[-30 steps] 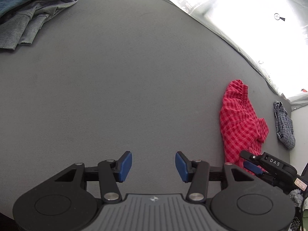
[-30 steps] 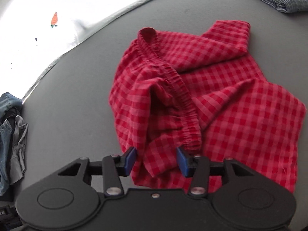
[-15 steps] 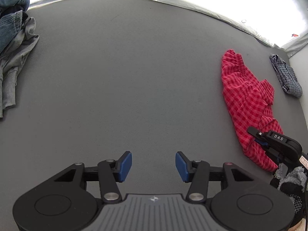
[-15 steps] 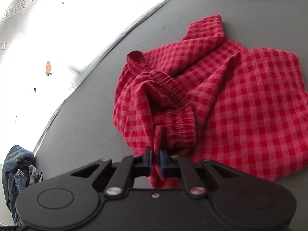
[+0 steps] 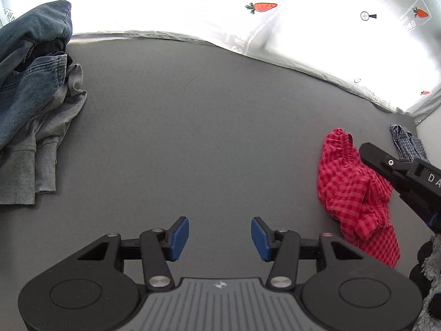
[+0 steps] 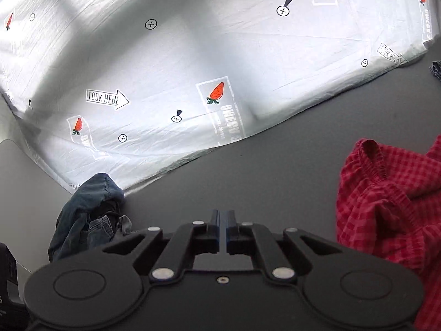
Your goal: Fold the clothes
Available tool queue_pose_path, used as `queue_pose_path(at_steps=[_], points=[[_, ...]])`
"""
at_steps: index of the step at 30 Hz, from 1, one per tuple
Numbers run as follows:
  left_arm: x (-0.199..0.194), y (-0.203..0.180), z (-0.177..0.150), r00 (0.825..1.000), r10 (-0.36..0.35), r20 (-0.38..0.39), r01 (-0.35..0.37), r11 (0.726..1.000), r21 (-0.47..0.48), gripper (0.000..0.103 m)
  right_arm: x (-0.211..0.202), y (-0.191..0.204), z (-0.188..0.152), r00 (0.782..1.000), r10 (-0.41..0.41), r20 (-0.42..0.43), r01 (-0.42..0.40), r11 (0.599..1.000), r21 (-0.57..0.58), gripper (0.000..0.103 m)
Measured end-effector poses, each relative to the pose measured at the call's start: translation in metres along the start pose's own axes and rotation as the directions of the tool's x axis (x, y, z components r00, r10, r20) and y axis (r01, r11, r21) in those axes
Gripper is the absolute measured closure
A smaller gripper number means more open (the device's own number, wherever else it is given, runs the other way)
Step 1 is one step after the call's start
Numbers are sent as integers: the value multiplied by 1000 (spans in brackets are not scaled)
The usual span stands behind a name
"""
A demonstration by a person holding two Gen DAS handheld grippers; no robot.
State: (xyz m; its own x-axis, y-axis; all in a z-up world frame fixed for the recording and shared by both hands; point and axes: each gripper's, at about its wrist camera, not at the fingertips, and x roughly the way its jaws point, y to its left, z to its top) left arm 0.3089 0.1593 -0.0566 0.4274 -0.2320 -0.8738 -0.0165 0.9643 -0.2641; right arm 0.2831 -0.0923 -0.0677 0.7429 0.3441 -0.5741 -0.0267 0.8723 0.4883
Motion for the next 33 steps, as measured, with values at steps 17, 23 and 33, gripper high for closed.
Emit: queue_pose_path(at_steps=[17,23,33], points=[[62,-129,-44,995,-61,-83,80,965,250,51,-118,-235,-42,789,-608,-96,614,767,185,50],[83,-238,-82,989,-144,-21,129,797,590,52,-118,-278,-32,814,-572,-98,580,795,178,41],[144,-288,-113,999,-37,25,-2,522,853,52,-96,-300,-17,907,-406,-110,420,886,197,39]])
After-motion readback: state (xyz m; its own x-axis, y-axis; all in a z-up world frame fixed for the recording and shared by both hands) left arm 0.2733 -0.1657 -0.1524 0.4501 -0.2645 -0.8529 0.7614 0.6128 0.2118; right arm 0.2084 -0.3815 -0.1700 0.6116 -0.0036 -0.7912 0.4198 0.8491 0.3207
